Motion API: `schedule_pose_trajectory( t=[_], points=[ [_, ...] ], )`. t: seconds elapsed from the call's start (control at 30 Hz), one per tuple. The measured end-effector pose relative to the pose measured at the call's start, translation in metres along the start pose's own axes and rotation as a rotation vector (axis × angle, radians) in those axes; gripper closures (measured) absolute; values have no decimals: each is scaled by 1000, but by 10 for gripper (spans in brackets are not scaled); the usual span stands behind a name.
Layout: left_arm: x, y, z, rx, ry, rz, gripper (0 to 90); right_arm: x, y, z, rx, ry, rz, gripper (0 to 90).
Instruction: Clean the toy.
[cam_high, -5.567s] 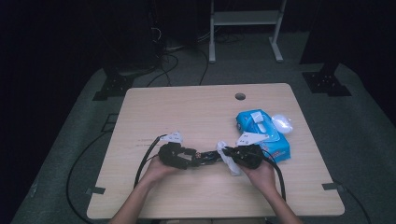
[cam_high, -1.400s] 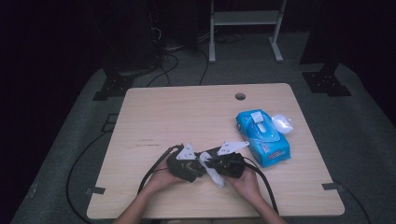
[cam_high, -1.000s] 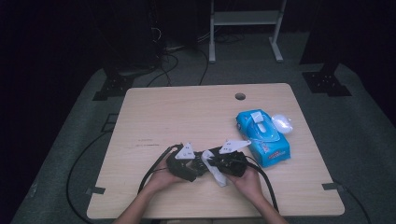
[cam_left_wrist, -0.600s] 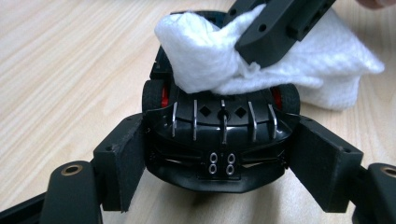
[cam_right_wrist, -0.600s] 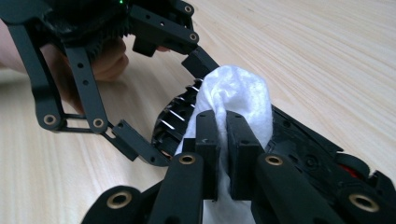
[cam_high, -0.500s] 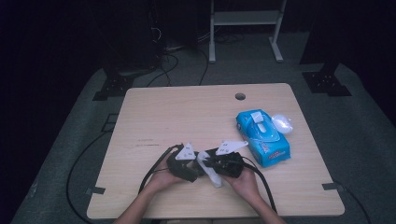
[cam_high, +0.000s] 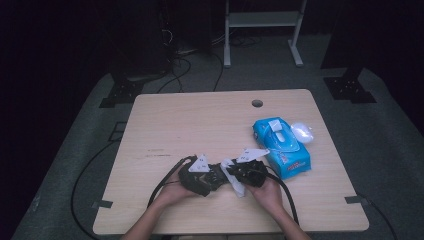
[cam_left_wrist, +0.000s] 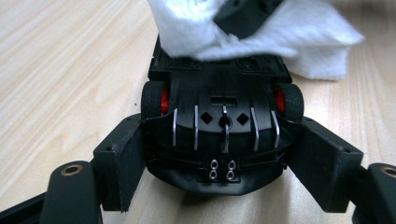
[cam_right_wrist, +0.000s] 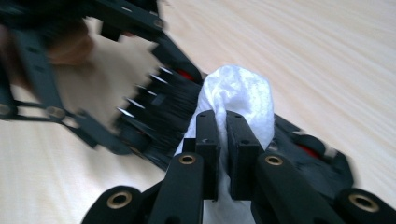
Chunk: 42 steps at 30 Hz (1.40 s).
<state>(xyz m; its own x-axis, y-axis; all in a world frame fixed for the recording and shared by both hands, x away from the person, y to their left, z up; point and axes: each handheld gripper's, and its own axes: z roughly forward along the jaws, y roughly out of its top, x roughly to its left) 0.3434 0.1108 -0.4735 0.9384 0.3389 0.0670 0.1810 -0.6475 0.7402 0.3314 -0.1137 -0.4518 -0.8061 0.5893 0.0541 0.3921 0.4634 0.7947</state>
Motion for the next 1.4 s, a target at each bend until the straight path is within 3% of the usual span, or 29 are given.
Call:
schedule_pose_trajectory(
  t=[0.07,0.17,0.27,0.33,0.5,0.57,0.6,0.67,0.8,0.9,1.0,1.07,1.17,1.27,1.4],
  points=[
    [-1,0,1,4,4,2,241,8,2,4,-10,11,-14,842],
    [-1,0,2,14,6,9,240,19,5,10,-29,97,-16,842],
    [-3,-1,3,24,13,23,241,26,7,14,-10,96,-56,841],
    [-2,-1,1,19,11,23,242,21,6,12,-8,94,-44,841],
    [0,-1,0,5,7,21,242,-1,1,1,7,0,2,841],
    [0,-1,0,6,7,21,243,-6,-3,0,-7,14,42,841],
    [0,-1,0,8,7,22,243,-5,-3,0,-9,10,40,841],
    [-1,-1,1,11,11,25,243,0,-1,2,-11,17,25,841],
    [-2,-2,2,23,5,38,243,18,4,11,-23,89,-25,836],
    [-2,-3,2,19,4,39,243,23,7,11,1,62,-80,840],
    [-1,-3,1,23,7,44,243,12,5,5,15,7,-72,840],
    [1,-4,-1,19,9,33,243,-3,-1,-2,24,-55,-46,841],
    [5,-6,-4,19,16,26,243,-19,-10,-12,32,-96,6,841],
    [6,-7,-5,17,16,23,243,-23,-14,-12,23,-86,41,840],
    [6,-8,-5,26,25,27,243,-12,-11,-6,-1,-40,12,838]
  ],
)
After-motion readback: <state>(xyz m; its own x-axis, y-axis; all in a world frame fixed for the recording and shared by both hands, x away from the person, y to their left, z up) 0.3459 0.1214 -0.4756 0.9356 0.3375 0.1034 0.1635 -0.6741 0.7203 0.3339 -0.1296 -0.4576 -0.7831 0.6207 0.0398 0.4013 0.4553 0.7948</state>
